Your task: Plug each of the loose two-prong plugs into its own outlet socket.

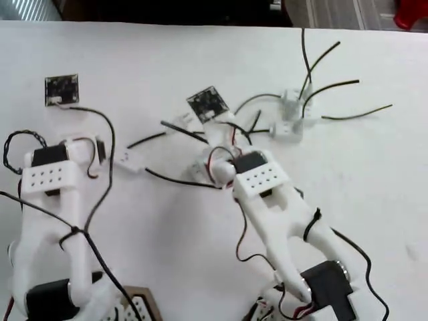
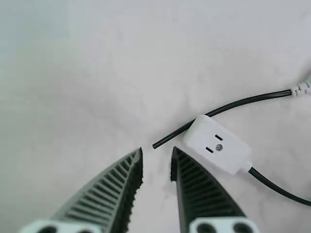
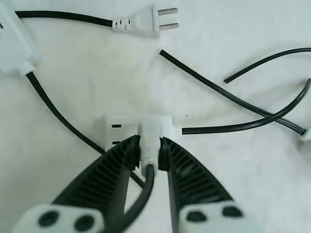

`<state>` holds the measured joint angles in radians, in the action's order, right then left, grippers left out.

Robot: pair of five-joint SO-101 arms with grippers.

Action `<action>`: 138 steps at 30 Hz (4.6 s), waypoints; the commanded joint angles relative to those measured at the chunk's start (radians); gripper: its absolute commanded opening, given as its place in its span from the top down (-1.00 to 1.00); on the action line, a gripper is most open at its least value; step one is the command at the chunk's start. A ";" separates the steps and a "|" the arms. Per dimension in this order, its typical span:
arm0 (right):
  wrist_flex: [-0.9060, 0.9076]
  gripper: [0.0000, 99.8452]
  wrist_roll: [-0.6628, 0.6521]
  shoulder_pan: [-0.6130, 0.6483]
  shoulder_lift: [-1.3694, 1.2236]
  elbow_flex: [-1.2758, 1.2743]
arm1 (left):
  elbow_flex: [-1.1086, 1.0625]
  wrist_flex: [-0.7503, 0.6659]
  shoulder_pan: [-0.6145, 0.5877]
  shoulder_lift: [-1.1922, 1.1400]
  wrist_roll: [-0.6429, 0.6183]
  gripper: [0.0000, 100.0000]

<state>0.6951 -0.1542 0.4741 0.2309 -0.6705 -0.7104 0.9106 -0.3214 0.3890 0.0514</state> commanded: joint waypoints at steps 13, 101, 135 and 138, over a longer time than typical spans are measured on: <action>0.001 0.97 -0.041 0.015 -0.056 0.069 | -0.002 -0.020 -0.010 0.042 -0.008 0.78; 0.495 0.56 -0.063 -0.081 -0.312 0.736 | -0.002 -0.020 -0.070 0.044 -0.052 0.78; 0.355 0.56 -0.218 0.116 -0.654 0.957 | -0.006 -0.048 -0.120 0.048 -0.086 0.78; 0.398 0.46 -0.265 0.110 -0.769 1.069 | -0.006 -0.048 -0.119 0.045 -0.086 0.78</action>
<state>1.0633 -0.3767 0.5999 -0.4795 0.2716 -0.7227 0.8815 -0.4319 0.3890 -0.0238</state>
